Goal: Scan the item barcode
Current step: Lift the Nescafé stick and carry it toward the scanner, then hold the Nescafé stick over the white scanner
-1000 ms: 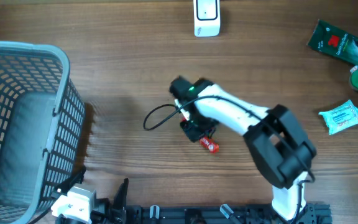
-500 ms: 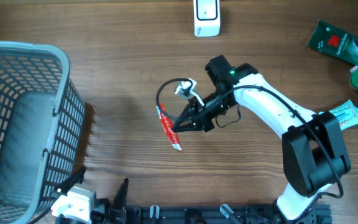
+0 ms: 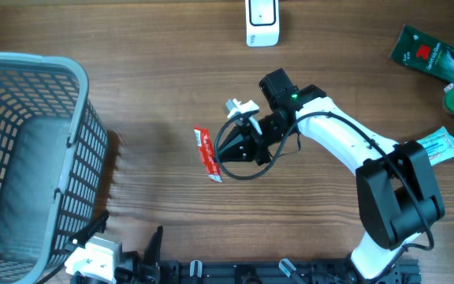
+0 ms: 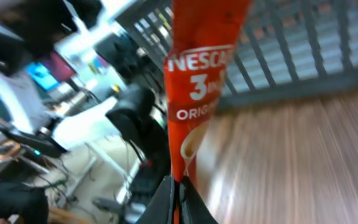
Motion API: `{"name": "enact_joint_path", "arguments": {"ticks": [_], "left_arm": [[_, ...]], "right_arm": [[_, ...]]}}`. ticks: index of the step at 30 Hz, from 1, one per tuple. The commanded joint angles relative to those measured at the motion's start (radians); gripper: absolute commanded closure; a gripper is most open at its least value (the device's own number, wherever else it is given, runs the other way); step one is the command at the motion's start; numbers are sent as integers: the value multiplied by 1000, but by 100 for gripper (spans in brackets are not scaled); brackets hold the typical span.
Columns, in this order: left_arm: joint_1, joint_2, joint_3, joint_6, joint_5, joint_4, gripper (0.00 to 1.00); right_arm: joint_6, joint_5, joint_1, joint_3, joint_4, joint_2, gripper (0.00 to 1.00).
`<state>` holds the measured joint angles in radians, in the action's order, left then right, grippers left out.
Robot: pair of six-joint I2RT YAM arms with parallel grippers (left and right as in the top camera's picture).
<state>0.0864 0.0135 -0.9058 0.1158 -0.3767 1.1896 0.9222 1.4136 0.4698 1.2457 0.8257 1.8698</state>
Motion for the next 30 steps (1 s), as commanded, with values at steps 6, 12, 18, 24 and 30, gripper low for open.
{"name": "enact_joint_path", "arguments": {"ticks": [6, 12, 18, 24, 30], "left_arm": [[-4, -7, 3, 11, -16, -2, 0], [-4, -7, 3, 11, -16, -2, 0], [-4, -7, 3, 11, -15, -2, 0], [-4, -7, 3, 11, -16, -2, 0], [-4, -7, 3, 11, -16, -2, 0]], "right_arm": [[-634, -671, 2, 38, -212, 5, 96], [-887, -1109, 2, 246, -131, 5, 96], [-905, -1241, -57, 386, -174, 64, 96], [-925, -1233, -163, 710, -172, 326, 96], [-979, -1245, -188, 975, -200, 575, 96]]}}
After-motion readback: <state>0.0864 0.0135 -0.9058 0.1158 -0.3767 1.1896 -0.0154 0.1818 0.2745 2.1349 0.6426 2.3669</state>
